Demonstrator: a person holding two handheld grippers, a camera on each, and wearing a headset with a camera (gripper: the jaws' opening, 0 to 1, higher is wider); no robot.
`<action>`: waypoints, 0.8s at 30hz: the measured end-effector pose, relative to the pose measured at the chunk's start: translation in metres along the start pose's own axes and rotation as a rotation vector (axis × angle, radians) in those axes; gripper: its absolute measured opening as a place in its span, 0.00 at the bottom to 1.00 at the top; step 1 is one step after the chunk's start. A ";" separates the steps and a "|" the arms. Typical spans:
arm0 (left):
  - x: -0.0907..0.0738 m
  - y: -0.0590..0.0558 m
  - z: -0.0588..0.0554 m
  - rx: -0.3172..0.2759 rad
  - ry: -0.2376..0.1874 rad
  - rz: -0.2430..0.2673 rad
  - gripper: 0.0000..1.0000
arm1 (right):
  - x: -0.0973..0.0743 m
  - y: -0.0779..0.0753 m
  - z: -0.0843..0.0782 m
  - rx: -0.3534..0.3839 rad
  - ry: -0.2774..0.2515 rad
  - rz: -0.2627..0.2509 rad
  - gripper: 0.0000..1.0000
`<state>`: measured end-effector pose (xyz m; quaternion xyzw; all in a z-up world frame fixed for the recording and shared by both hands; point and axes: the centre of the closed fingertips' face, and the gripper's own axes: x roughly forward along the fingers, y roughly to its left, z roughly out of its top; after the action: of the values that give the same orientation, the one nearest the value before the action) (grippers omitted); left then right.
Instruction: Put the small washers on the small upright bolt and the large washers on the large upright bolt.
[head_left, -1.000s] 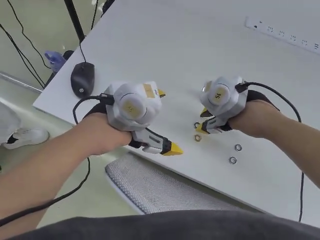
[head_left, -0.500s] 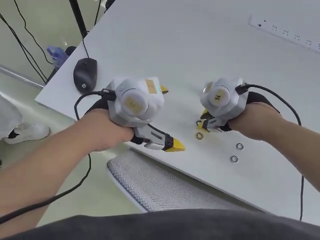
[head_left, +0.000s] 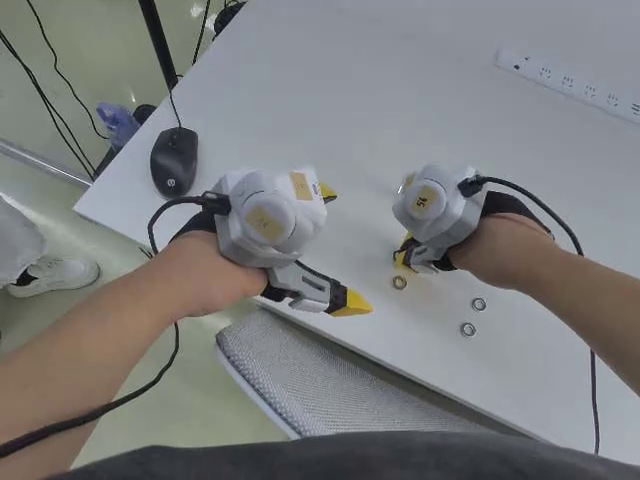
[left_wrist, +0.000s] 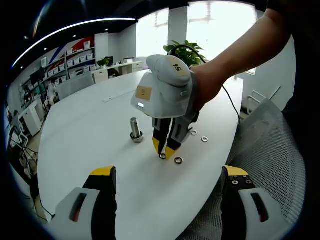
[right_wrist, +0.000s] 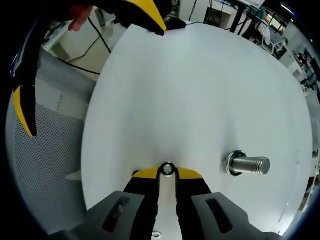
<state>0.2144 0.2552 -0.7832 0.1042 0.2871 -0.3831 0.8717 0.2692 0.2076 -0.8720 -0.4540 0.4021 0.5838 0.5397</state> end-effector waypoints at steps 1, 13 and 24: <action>0.000 0.000 0.000 0.002 0.000 -0.001 0.86 | -0.001 -0.002 0.000 -0.004 -0.004 -0.011 0.12; 0.003 0.000 0.002 -0.008 -0.014 -0.009 0.87 | -0.032 -0.012 -0.031 0.096 0.002 -0.009 0.12; 0.010 0.000 0.006 0.015 -0.006 -0.025 0.88 | -0.070 -0.014 -0.077 0.166 -0.017 -0.057 0.12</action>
<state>0.2221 0.2465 -0.7836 0.1060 0.2829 -0.3965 0.8669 0.2911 0.1165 -0.8243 -0.4141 0.4314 0.5369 0.5952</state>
